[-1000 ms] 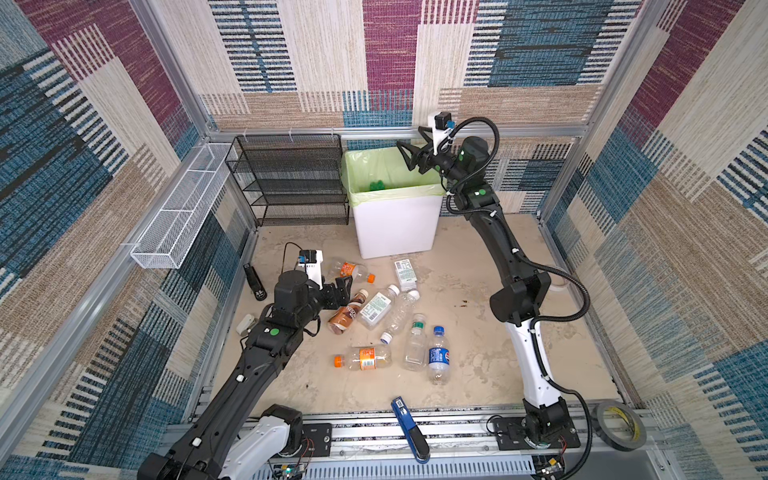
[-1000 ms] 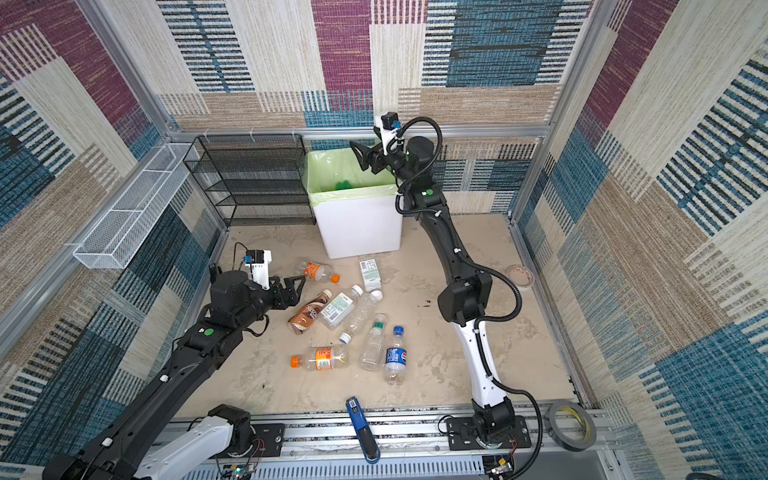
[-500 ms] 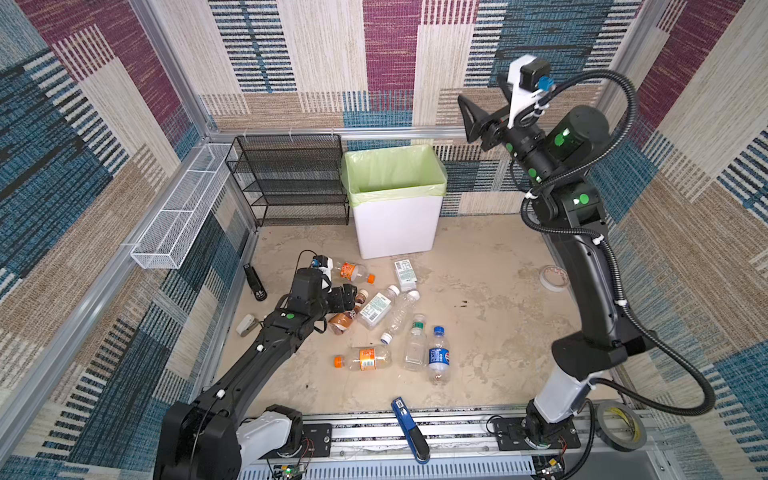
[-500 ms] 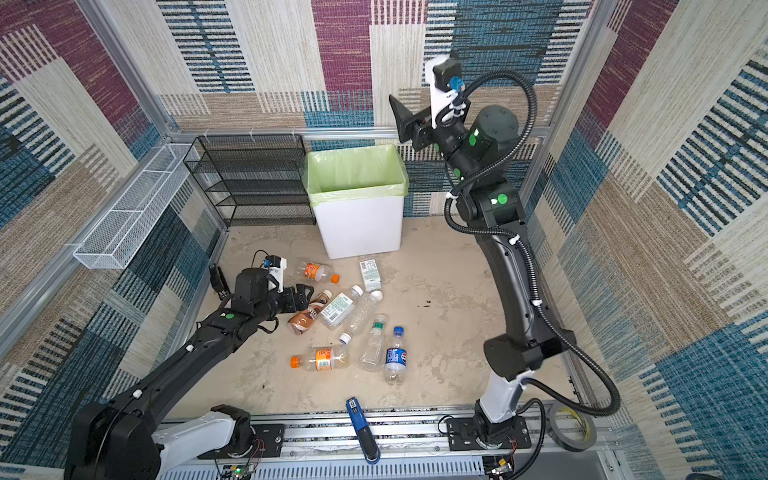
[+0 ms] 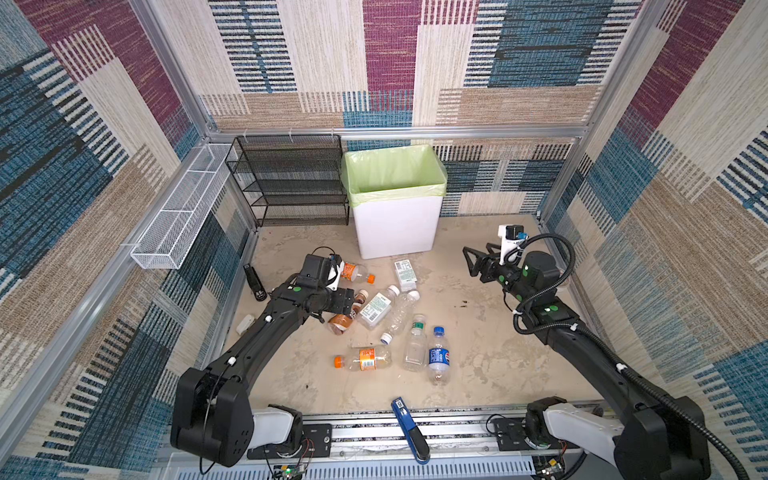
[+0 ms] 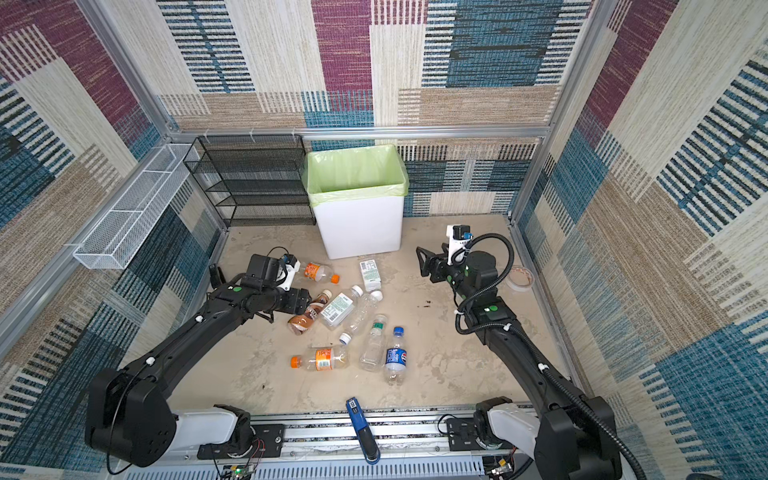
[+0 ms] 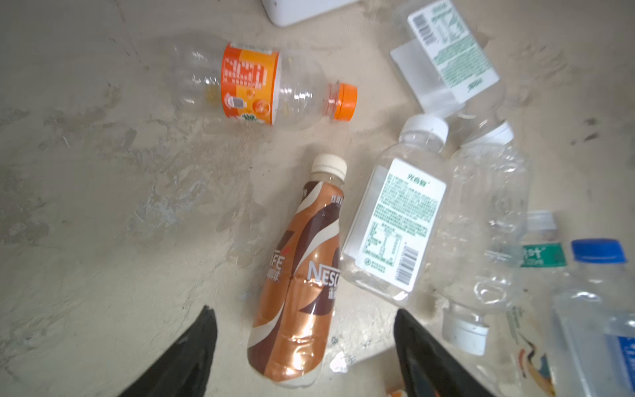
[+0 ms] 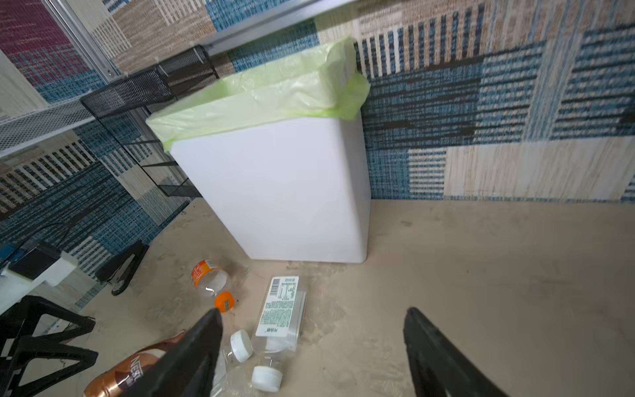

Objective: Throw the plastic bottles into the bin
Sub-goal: 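Withdraw the right gripper from the bin while the left gripper lowers toward the Nescafe bottle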

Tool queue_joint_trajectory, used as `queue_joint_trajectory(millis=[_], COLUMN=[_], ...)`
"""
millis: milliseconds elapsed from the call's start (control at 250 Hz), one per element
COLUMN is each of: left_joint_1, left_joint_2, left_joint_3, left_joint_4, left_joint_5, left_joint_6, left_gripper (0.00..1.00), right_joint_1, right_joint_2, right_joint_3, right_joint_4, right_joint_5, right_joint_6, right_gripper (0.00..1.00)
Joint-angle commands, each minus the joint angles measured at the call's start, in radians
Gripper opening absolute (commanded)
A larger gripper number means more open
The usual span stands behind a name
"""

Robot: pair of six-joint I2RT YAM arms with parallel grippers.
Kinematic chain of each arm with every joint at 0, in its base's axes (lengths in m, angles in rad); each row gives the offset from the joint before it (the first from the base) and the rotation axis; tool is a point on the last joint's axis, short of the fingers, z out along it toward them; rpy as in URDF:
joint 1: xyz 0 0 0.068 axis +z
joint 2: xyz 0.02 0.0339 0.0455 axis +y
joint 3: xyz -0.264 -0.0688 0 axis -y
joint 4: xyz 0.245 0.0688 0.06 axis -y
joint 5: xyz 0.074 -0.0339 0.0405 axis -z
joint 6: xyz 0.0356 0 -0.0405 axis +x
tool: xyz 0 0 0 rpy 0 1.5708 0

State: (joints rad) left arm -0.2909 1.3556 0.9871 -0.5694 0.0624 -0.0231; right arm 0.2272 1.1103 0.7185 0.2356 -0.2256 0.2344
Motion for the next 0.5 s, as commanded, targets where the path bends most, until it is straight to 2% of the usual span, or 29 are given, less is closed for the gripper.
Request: queue_joint_trajectory(millis=[0,280,496], left_joint_1=[-0.002,-0.007,-0.012], left_joint_2=[0.037,0.145,0.223], left_joint_3=[0.007,0.049,0.084], left_joint_4=[-0.071,-0.076,-0.108], left_joint_5=[-0.022,0.005,-0.034], left_joint_6=[0.081,0.116,0.187], left_gripper=[0.81,0.8,0.79], right_joint_1=[-0.002,-0.003,-0.008], right_joint_2=[-0.008,0.021,0.02], right_joint_3=[-0.028,-0.061,-0.1], right_joint_4=[0.117,0.183,0.221], right_joint_5=[0.005,0.003,0.017], right_joint_6=[0.029,0.009,0.008], right_gripper=[0.83,0.84,0.84])
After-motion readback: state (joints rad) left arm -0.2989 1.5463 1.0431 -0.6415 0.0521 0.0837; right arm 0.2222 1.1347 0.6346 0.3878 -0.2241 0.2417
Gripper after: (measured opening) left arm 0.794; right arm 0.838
